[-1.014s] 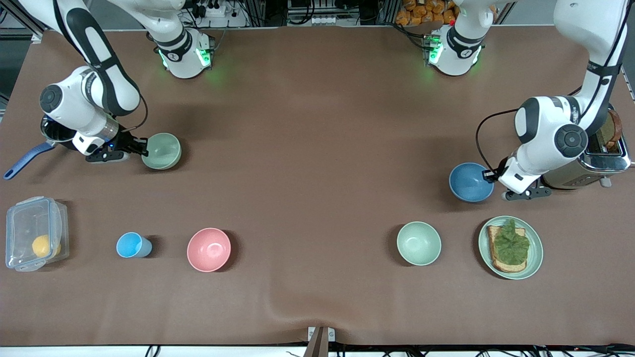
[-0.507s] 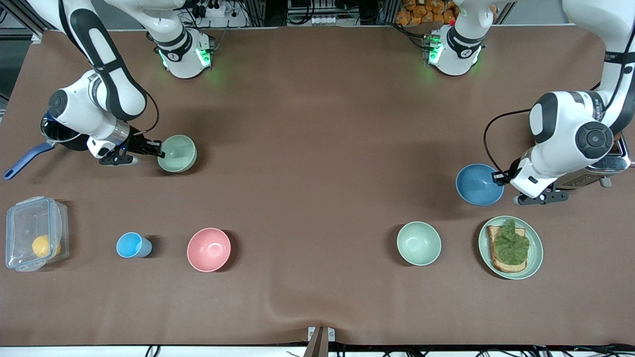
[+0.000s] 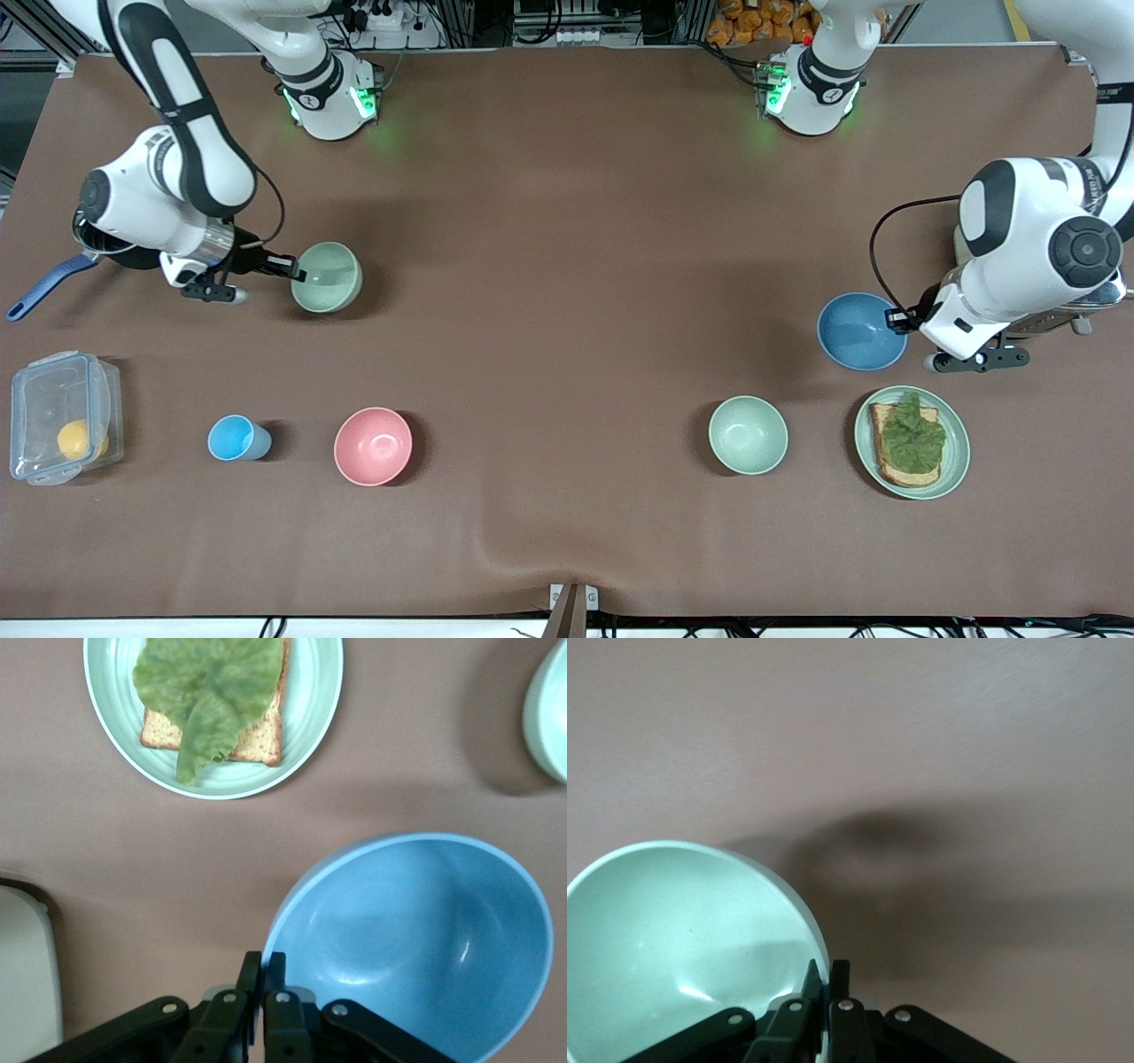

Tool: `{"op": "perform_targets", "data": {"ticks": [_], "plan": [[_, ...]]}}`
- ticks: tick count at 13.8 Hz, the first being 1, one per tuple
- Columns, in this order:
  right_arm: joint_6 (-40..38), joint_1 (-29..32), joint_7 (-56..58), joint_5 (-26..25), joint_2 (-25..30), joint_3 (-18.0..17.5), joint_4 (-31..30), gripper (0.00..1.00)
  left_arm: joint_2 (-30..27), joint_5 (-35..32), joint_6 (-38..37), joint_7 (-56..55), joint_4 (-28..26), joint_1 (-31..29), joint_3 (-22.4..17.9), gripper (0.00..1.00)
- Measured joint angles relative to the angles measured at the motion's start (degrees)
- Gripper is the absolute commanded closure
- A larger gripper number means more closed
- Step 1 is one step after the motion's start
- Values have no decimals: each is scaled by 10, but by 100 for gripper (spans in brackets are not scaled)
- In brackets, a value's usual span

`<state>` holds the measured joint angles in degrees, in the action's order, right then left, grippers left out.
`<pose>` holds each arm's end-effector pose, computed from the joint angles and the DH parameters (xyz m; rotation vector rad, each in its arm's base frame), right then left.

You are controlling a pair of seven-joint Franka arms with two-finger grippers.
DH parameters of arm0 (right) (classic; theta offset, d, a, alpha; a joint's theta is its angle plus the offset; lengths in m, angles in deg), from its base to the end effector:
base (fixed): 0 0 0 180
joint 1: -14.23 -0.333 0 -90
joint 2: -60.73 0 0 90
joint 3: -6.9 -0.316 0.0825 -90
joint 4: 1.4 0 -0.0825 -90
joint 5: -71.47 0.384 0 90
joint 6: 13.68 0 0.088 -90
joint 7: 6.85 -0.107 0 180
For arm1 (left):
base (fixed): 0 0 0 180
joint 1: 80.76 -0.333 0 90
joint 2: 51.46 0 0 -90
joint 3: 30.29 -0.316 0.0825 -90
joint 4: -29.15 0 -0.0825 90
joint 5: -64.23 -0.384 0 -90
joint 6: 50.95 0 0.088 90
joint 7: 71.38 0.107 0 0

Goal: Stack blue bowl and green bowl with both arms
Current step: 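Slide the green bowl with the right gripper toward the table middle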

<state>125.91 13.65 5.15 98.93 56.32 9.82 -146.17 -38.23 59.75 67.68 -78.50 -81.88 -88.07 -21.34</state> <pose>0.4430 -0.0173 0.2342 -2.8261 0.3192 0.1819 0.5935 -0.0096 0.3602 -3.0989 -0.0888 0.1430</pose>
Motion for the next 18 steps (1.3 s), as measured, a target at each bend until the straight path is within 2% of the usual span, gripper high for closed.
{"op": "perform_targets", "data": {"ticks": [3, 6, 13, 18], "plan": [[20, -86, -138, 3, 13, -2, 3, 100, -2, 1, -58, 0, 55, 0, 0, 100], [55, -171, -263, 3, 21, -4, 3, 100, -4, 12, -84, 4, 95, -1, 0, 100], [64, -333, -543, 4, 21, -4, 55, 100, -4, 33, -98, 21, 133, -3, 1, 100], [96, -407, -655, 4, -23, -4, 96, 100, 3, 33, -106, 23, 135, -6, -1, 100]]}}
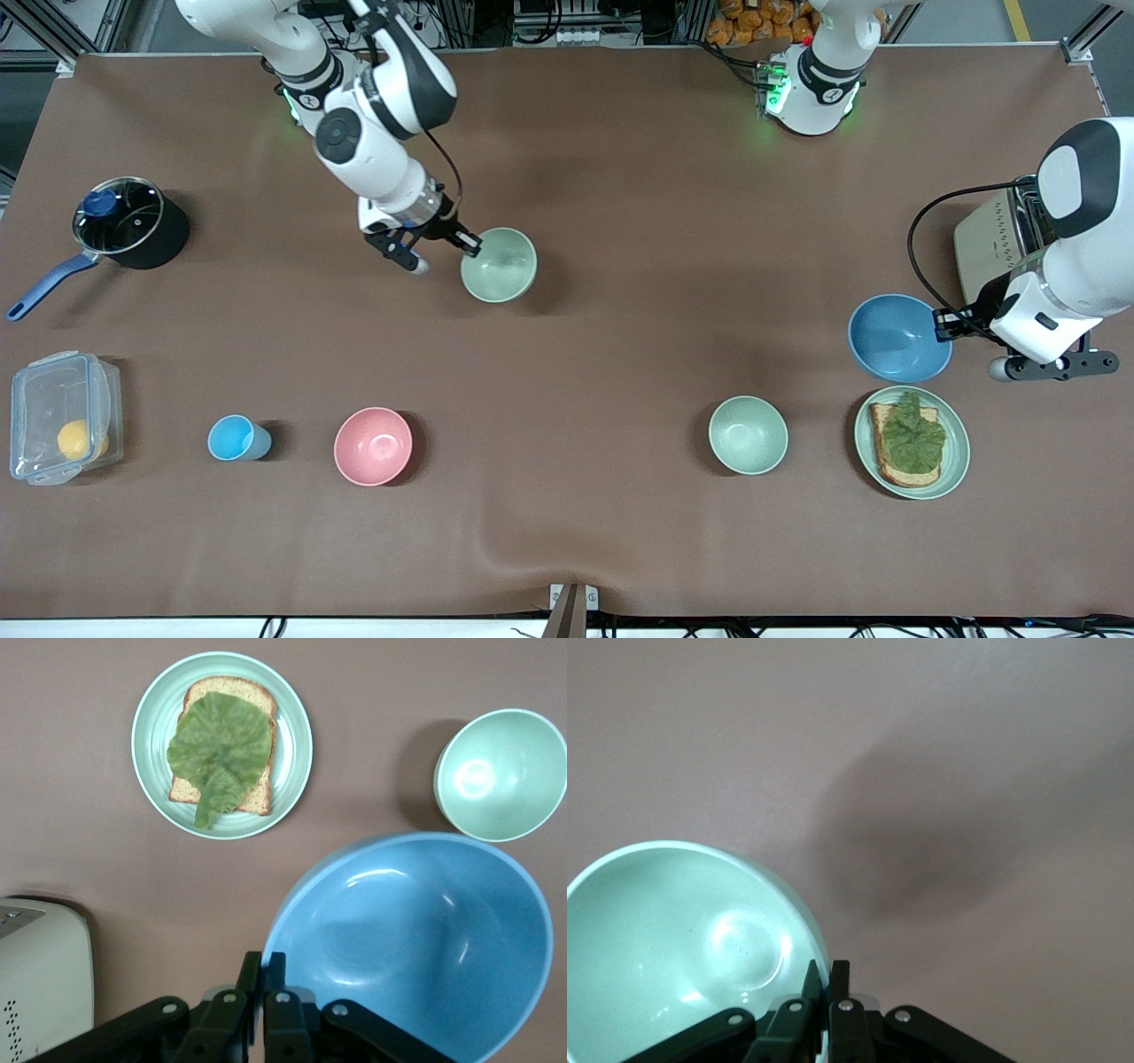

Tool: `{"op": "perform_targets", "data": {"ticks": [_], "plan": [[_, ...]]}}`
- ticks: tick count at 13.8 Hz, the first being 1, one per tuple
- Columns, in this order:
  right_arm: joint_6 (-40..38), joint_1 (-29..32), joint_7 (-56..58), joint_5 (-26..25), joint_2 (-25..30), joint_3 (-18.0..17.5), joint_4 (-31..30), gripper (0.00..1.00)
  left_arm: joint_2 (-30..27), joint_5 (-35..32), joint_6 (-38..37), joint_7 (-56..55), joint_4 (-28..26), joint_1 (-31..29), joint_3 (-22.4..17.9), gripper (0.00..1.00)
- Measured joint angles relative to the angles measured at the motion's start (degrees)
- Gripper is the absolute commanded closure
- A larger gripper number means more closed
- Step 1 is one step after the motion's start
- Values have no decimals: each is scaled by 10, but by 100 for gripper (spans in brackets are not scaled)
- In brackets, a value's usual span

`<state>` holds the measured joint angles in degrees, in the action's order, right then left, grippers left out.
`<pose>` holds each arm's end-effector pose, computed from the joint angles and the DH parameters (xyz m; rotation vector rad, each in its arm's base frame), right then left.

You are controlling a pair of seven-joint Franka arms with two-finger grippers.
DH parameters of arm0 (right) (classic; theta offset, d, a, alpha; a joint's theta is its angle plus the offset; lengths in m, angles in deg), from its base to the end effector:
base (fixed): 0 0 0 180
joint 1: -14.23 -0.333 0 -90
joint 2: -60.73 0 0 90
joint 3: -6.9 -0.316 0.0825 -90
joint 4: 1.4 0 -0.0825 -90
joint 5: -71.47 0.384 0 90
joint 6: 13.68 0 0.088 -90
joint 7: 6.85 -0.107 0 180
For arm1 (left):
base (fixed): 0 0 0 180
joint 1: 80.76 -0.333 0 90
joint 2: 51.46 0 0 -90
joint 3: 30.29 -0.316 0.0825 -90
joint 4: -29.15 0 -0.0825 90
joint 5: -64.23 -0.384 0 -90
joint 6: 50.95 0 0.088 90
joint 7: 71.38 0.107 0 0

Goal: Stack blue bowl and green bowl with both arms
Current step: 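Slide the green bowl with the right gripper toward the table middle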

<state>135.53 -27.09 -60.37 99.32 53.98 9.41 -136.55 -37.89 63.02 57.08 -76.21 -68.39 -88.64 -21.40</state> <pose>0.4113 0.3182 0.2895 -2.7070 0.9274 0.1538 0.6241 -0.0025 0.4495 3.1252 0.0984 -0.0807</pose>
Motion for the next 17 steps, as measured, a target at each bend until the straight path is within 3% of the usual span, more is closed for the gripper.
{"op": "perform_targets", "data": {"ticks": [3, 8, 14, 17], "plan": [[44, -47, -63, 0, -53, 1, 22, 100, 15, 0, 0, 8, 0, -15, 0, 100], [53, -98, -165, -8, -125, 3, 90, 100, 20, 0, 0, 22, 3, -25, 1, 100], [47, -129, -316, -111, -166, 7, 149, 100, 20, 1, 0, -15, 16, 19, 7, 100], [46, -139, -349, -129, -185, 8, 172, 100, 20, 1, 0, -48, 16, 42, 8, 100]]}}
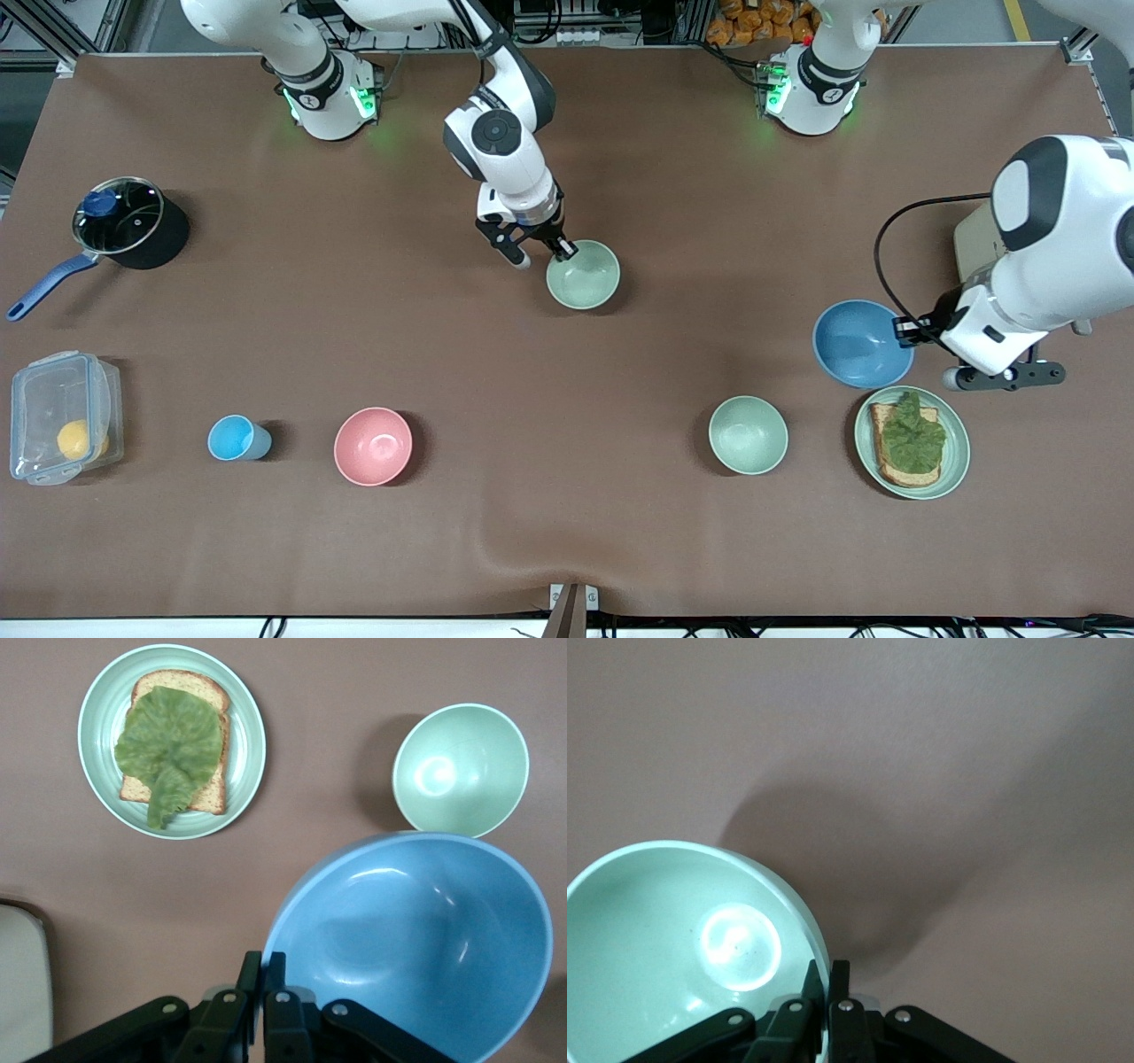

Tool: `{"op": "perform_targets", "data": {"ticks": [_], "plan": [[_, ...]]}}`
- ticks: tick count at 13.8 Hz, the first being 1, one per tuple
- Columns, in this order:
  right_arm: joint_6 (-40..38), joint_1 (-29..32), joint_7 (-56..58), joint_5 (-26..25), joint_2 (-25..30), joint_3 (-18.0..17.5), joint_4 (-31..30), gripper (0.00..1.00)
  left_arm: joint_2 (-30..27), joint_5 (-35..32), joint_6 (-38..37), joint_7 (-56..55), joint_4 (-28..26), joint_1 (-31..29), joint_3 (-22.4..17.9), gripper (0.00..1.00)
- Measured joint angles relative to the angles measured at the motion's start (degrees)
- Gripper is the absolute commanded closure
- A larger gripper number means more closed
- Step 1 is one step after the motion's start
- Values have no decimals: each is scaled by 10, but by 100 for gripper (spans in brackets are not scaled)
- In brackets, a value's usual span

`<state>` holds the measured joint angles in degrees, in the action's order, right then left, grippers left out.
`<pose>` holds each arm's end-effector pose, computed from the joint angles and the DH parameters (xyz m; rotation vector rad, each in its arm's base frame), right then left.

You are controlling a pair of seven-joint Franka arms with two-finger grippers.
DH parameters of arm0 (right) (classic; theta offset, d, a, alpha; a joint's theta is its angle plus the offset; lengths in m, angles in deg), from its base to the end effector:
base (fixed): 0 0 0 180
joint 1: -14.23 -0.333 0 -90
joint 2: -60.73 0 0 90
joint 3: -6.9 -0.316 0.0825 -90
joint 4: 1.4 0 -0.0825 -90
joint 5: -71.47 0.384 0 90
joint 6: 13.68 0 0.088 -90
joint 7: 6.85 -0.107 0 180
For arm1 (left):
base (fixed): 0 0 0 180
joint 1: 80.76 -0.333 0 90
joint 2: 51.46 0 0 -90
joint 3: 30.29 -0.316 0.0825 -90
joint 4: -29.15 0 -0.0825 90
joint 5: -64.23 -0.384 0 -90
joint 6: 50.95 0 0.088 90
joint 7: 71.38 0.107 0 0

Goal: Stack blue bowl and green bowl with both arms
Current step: 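Slide the green bowl with the right gripper toward the table middle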

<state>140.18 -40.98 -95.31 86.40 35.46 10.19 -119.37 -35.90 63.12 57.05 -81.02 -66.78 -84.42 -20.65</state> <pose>0.3825 0.4764 0.2363 -2.6646 1.2114 0.0620 0.6303 -0.0558 0.4414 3.1198 0.0970 -0.0939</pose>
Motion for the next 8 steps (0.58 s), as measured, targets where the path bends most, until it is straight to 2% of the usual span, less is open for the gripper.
{"op": "perform_targets", "data": {"ticks": [2, 3, 4, 5, 6, 7, 8], "plan": [[-1, -4, -9, -2, -6, 0, 8, 100, 0, 0, 0, -2, 0, -1, 0, 100], [-1, -7, -14, -3, -10, 0, 11, 87, 0, 0, 0, -2, 0, -1, 0, 100], [-1, -9, -19, -3, -14, 0, 14, 80, 0, 0, -1, -2, 0, -1, 0, 100], [-1, -10, -22, -3, -17, 0, 17, 59, 0, 0, -1, -2, 0, -1, 0, 100], [-1, -10, -24, -3, -21, 0, 21, 43, 0, 0, -2, -3, -1, -1, 0, 100], [-1, -10, -26, -3, -25, 0, 25, 18, 1, 0, -2, -4, -1, 0, 0, 100], [-1, -10, -30, -3, -30, 0, 30, 14, 2, 0, -2, -5, -2, 0, 0, 100]]}}
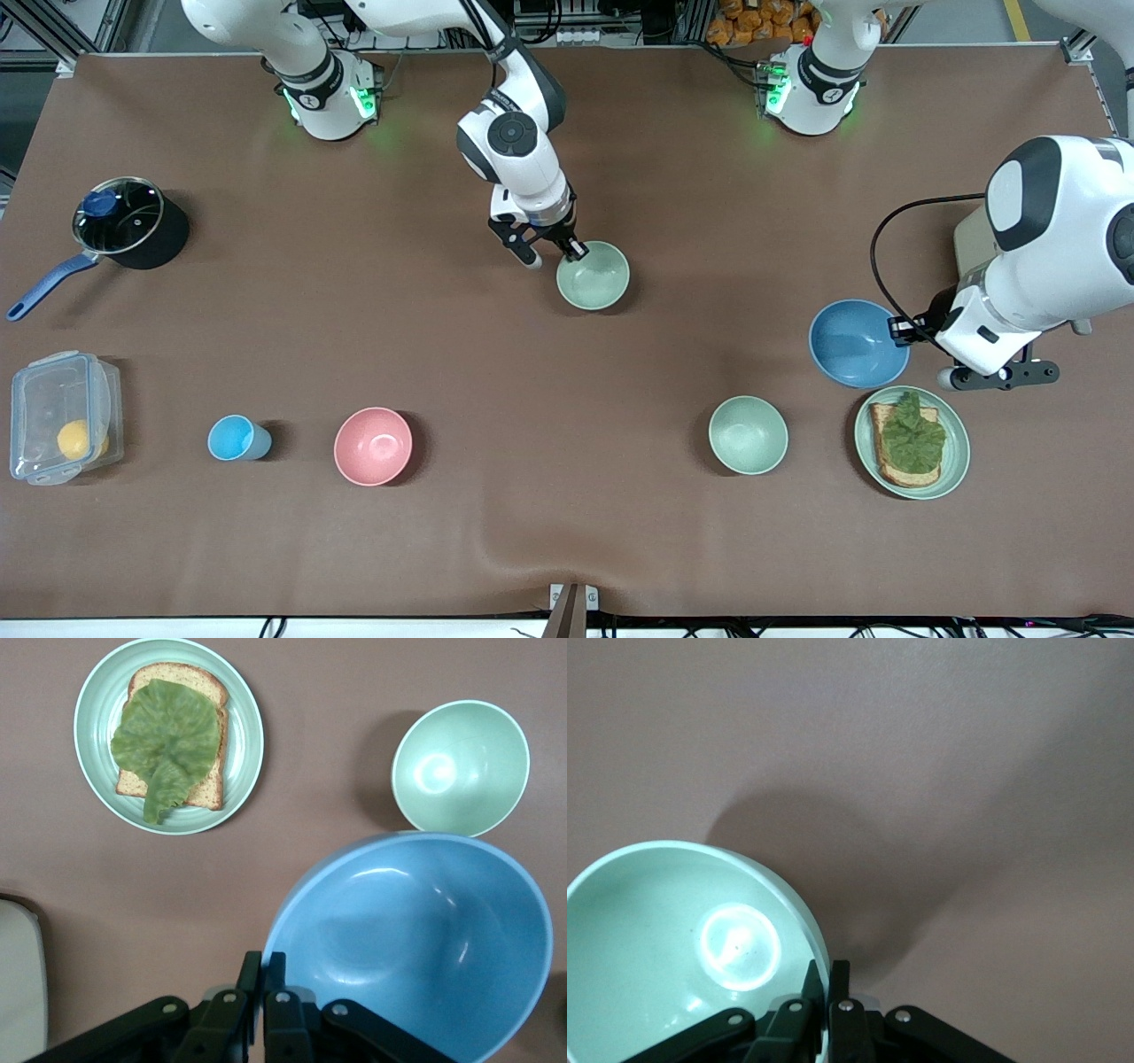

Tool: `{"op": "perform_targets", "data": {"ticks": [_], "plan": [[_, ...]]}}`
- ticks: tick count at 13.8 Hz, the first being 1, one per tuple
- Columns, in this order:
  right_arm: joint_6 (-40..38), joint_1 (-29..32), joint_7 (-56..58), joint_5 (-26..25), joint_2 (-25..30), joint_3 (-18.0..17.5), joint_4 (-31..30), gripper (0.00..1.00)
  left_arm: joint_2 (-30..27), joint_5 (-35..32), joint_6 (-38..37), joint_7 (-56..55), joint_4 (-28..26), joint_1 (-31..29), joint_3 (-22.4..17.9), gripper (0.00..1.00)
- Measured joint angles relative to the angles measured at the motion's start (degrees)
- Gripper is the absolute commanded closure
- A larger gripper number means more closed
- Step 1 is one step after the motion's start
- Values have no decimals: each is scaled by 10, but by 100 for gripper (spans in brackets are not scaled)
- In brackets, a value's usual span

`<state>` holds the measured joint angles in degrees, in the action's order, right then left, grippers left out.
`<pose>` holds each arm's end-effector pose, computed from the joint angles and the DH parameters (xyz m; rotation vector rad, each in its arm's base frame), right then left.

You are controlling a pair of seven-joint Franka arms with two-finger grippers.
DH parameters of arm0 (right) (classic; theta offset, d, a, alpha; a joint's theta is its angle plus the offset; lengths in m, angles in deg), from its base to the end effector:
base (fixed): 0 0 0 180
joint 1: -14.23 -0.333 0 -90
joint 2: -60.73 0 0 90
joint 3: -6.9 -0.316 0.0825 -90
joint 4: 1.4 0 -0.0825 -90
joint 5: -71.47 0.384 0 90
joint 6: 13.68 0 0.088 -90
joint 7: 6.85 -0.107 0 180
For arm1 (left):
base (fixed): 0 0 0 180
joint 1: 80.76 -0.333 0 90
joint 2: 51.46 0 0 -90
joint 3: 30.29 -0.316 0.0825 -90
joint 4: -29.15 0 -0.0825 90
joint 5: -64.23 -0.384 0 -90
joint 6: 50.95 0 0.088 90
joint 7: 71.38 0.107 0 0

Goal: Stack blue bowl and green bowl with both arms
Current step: 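Slide the green bowl with the right gripper toward the table middle, then release the green bowl with the right gripper while the left gripper carries the blue bowl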

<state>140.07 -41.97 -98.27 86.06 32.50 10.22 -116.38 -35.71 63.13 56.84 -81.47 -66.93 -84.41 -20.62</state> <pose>0.3816 0.4932 0.2253 -2.6513 1.2503 0.0655 0.6297 -0.0562 0.4378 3.1197 0.1081 -0.1089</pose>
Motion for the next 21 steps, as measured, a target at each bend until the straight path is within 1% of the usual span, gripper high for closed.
{"op": "perform_targets", "data": {"ticks": [1, 2, 3, 8, 14, 18, 21], "plan": [[0, 0, -4, 0, -5, 0, 6, 14, 1, 0, 0, 0, 0, 0, 0, 100], [0, 0, -6, 0, -10, 0, 11, 10, 2, 0, 0, 0, 0, 0, 0, 100], [0, 0, -7, 0, -13, 0, 14, 0, 3, 0, 0, 0, 0, 0, 1, 100], [0, -16, -14, 0, -22, 8, 19, 0, 3, 0, 0, -1, 0, 5, 2, 100], [-5, -16, -23, 0, -22, 24, 35, 0, 2, 0, 0, -32, 3, 15, 5, 100], [-16, -13, -53, 0, -20, 39, 45, 0, 2, 0, 0, -79, 6, 22, 33, 100], [-70, 9, -60, 0, -8, 43, 52, 0, 2, 0, 0, -120, 6, 23, 57, 100]]}}
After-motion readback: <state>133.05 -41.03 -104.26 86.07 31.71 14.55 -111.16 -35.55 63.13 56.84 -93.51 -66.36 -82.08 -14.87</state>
